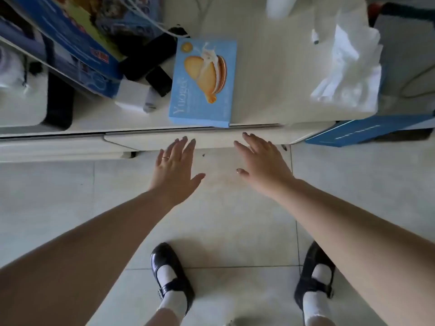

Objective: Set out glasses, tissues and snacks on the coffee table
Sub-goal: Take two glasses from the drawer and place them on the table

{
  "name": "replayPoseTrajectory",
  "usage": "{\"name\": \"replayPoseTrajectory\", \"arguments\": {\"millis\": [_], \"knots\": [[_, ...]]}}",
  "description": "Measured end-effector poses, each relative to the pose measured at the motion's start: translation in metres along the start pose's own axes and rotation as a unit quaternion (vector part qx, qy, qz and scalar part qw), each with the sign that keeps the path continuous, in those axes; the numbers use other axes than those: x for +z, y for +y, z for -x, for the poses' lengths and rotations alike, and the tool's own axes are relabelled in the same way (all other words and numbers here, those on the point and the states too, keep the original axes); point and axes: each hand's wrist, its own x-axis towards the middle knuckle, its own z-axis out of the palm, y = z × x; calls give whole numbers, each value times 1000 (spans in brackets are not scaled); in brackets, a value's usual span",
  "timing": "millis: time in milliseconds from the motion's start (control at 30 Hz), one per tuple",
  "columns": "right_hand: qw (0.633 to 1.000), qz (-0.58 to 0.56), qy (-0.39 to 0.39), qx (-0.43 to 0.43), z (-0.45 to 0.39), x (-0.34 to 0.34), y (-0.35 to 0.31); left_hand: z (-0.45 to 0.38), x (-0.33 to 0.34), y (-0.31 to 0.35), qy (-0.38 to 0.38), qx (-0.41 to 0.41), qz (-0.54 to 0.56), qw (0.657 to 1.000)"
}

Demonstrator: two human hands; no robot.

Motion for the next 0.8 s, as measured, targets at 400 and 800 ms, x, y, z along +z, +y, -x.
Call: {"name": "replayPoseTrajectory", "arguments": {"millis": [400, 800], "knots": [[992, 25, 125, 4, -26, 10, 15, -39, 11, 14, 47, -54, -16, 997], [996, 51, 74, 12, -2, 22, 14, -18, 13, 10, -6, -82, 18, 996]]}}
